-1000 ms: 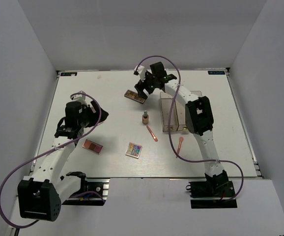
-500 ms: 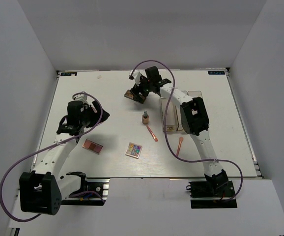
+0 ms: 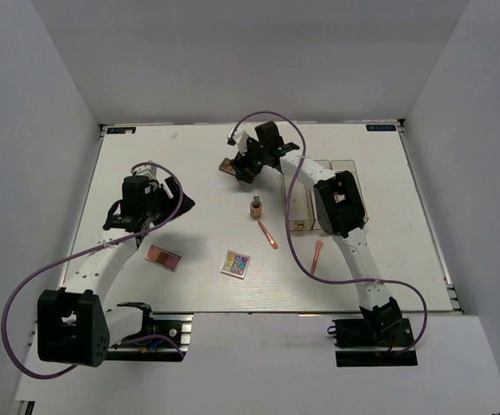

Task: Organize the makeup

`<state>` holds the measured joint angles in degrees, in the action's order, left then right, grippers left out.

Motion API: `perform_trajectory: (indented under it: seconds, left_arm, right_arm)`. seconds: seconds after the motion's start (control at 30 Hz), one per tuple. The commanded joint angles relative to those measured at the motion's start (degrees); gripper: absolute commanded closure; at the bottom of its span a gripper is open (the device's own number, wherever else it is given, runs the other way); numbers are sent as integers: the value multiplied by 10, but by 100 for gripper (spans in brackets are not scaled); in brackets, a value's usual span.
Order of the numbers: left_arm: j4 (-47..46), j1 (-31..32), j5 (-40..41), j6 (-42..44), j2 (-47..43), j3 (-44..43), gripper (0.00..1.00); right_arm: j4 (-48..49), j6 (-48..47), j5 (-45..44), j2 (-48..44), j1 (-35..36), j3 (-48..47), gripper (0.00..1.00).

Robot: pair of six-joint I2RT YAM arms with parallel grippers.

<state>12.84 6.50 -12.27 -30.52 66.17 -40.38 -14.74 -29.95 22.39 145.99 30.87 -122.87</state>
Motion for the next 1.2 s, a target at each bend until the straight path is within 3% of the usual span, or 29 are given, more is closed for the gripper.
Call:
perform_trajectory:
  seconds: [0.0, 0.13, 0.47, 0.63, 0.97, 1.17]
  left_arm:
    - [-6, 3, -5, 1, -5, -24, 16]
    - [-10, 3, -4, -1, -4, -25, 15]
    - [-11, 3, -6, -1, -10, -25, 16]
    - [-12, 3, -4, -3, -21, -17, 16]
    - [-19, 3, -4, -12, -29, -7, 16]
    - [-30, 3, -4, -18, -30, 1, 16]
  right_arm:
    - [4, -21, -3, 17, 2, -17, 19]
    - [-29, -37, 19, 21, 0, -28, 29]
    - [-118, -62, 22, 19, -1, -29, 37]
    - [-158, -60, 16, 15, -3, -17, 51]
    - [-151, -26, 36, -45, -5, -19, 74]
    - [-132, 21, 79, -109, -5, -7, 77]
